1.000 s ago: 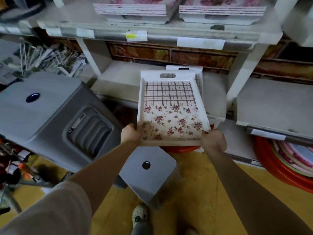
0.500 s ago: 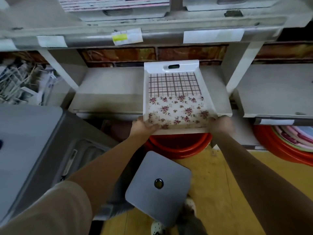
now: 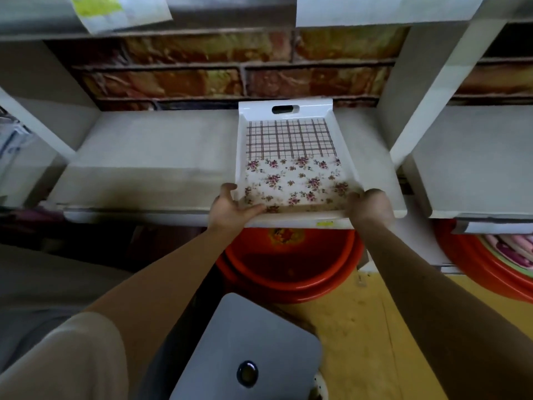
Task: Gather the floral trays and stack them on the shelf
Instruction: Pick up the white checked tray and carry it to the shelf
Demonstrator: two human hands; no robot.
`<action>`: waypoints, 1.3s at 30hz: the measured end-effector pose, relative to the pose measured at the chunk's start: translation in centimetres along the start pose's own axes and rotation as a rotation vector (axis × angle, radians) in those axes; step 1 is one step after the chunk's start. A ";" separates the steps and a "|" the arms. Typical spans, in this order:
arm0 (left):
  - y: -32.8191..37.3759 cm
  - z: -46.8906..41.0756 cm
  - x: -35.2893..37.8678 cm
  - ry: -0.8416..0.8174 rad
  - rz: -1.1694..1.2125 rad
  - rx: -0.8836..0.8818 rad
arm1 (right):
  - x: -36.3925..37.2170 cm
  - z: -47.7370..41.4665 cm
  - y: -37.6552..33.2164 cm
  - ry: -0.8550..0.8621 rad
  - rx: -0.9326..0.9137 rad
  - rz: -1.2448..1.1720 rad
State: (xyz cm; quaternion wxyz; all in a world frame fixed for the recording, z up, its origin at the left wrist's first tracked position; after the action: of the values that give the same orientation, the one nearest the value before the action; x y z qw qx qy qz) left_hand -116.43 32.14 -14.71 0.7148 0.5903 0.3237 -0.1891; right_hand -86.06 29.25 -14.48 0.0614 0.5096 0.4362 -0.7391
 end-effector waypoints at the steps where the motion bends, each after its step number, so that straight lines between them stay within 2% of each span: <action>1: -0.2 -0.7 0.6 -0.002 0.011 -0.006 | 0.5 -0.4 0.0 0.008 -0.006 0.000; 12: -0.9 -4.6 4.2 -0.012 0.090 0.046 | 3.5 -4.8 -0.8 0.064 -0.118 0.022; 17: -1.3 -4.3 5.0 -0.050 -0.009 0.155 | 3.9 -6.1 -1.5 0.105 -0.143 0.025; 23: -1.4 -5.0 4.7 0.016 -0.044 0.185 | 6.1 -6.3 -1.6 0.081 -0.235 0.123; 29: -4.1 -5.6 6.7 -0.104 -0.250 0.156 | 7.5 -5.6 0.1 0.040 -0.247 0.098; 32: -4.1 -6.0 7.7 -0.126 -0.175 0.080 | 7.6 -6.0 0.4 0.041 -0.162 0.050; 35: -3.8 -6.5 7.9 -0.030 -0.068 -0.063 | 8.0 -6.5 0.9 -0.013 -0.103 0.031; 37: -4.3 -6.5 7.9 -0.015 -0.006 -0.222 | 8.4 -6.6 1.0 -0.034 -0.119 0.063; 39: -4.9 -6.0 8.5 -0.051 0.165 -0.395 | 8.3 -6.5 1.1 -0.041 -0.114 0.053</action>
State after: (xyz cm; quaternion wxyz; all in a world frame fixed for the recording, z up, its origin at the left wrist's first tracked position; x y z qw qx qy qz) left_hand -114.95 37.80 -24.70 0.8377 0.4583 0.2869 -0.0774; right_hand -84.83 36.15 -22.51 0.1186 0.5014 0.4627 -0.7214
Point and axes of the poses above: each hand's wrist, its own z-axis away from the middle knuckle, its own x-axis out of the palm, y = z × x, the point moved 6 cm from there along -z, towards the middle knuckle, and after that the axes turned 7 degrees about y, right-handed, at the moved point
